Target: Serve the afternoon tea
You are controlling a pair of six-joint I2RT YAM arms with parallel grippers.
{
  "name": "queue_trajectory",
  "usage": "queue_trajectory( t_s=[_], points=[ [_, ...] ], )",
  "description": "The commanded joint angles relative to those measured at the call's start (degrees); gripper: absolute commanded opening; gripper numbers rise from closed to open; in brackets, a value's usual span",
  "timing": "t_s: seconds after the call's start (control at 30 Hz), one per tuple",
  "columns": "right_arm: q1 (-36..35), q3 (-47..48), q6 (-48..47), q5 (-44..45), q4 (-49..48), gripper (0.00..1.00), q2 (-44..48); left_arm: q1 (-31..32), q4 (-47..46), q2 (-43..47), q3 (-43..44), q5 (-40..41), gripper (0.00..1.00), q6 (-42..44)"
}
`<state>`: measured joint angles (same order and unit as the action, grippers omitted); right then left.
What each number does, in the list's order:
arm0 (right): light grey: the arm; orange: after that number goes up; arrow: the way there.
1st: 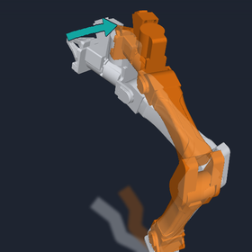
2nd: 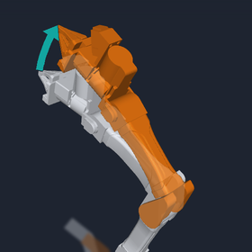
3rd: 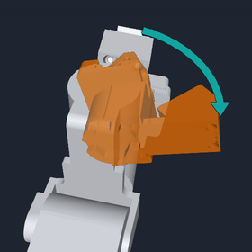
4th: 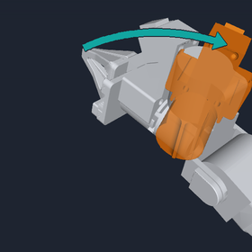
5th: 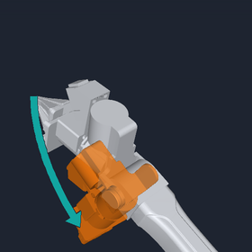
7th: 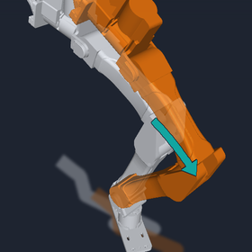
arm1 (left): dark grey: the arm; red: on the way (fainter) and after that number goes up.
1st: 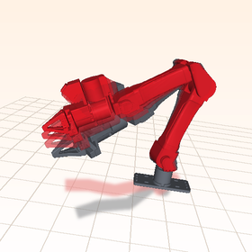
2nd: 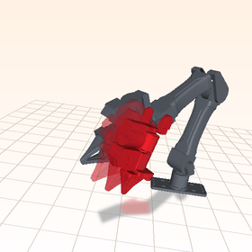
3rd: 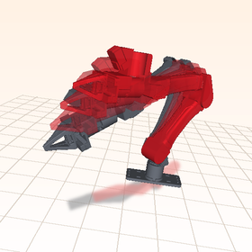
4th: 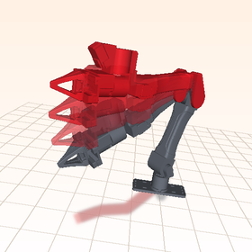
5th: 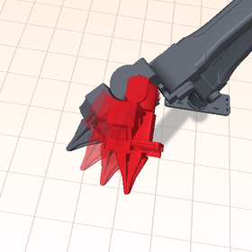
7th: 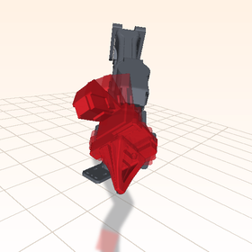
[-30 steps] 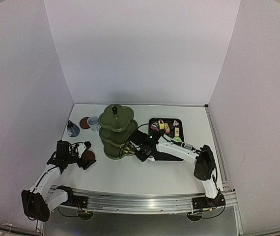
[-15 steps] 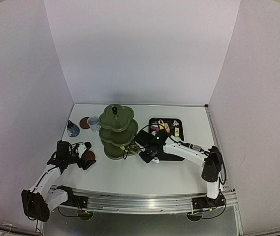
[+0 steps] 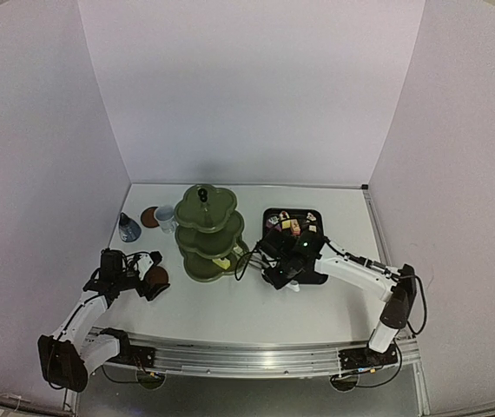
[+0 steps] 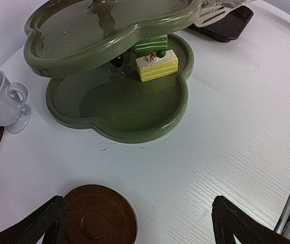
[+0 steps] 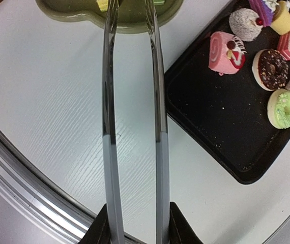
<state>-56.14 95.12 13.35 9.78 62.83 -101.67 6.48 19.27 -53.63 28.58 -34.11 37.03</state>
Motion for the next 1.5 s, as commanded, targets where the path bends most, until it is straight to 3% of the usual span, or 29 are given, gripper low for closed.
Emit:
queue_trajectory(
  t_s=[0.0,0.23,0.53,0.87,1.47],
  points=[
    [3.26,-0.75,4.04,0.90,0.99,0.29,6.48,0.28,-1.59,-0.06,0.03,0.21,1.00,0.42],
    [13.31,-4.75,6.54,1.02,1.29,0.29,10.84,0.27,-2.82,0.19,0.86,0.87,1.00,-3.17],
    [23.04,-5.37,4.65,-0.85,1.50,0.29,6.48,-0.19,-13.26,0.55,2.51,17.75,1.00,-31.71],
    [27.79,-6.13,0.59,-5.13,1.38,0.30,2.96,-5.09,-18.22,0.04,-2.02,18.99,1.00,-49.03],
    [28.54,-6.04,-1.06,-5.49,2.16,0.31,0.24,-6.22,-17.88,0.10,-1.70,17.20,1.00,-44.24]
  ],
)
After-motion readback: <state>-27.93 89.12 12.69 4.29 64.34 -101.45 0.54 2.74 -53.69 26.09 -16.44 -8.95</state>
